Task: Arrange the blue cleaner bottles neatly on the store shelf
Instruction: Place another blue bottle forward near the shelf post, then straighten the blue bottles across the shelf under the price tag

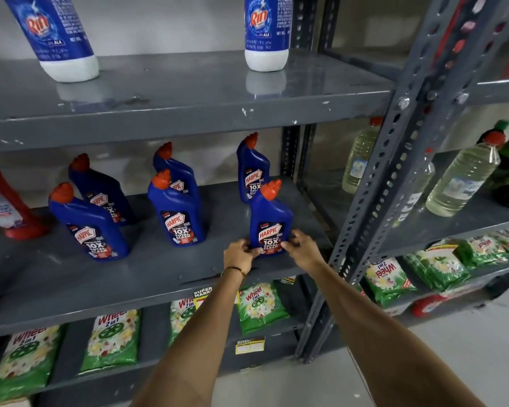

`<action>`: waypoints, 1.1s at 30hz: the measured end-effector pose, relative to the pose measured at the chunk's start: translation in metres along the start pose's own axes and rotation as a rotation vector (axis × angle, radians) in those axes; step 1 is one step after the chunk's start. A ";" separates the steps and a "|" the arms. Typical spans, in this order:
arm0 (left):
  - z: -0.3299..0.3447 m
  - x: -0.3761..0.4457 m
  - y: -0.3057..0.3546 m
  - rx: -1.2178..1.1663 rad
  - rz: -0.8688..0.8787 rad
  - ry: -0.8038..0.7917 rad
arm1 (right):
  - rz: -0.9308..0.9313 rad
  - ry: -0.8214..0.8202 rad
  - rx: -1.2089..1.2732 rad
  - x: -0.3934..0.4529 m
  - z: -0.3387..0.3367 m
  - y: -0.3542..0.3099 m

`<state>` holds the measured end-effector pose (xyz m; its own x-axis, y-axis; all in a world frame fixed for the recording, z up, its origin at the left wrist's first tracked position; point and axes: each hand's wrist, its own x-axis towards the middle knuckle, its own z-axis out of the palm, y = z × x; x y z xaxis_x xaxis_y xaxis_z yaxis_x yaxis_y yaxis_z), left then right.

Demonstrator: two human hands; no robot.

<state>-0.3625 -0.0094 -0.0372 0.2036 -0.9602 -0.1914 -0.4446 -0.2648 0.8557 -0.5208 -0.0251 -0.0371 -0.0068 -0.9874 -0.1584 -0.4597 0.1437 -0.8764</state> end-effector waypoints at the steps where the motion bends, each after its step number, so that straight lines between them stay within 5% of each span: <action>1: 0.001 -0.004 -0.001 -0.002 0.001 0.001 | -0.002 0.001 -0.003 -0.004 -0.001 0.001; 25: 0.012 -0.028 -0.002 -0.071 -0.063 0.020 | 0.007 -0.031 -0.011 -0.018 -0.008 0.008; 33: 0.003 -0.040 -0.007 -0.038 -0.057 0.013 | 0.054 0.082 0.056 -0.030 0.002 0.016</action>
<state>-0.3697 0.0309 -0.0372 0.2396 -0.9421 -0.2345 -0.3983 -0.3157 0.8612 -0.5266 0.0069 -0.0473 -0.1038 -0.9800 -0.1698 -0.4066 0.1976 -0.8920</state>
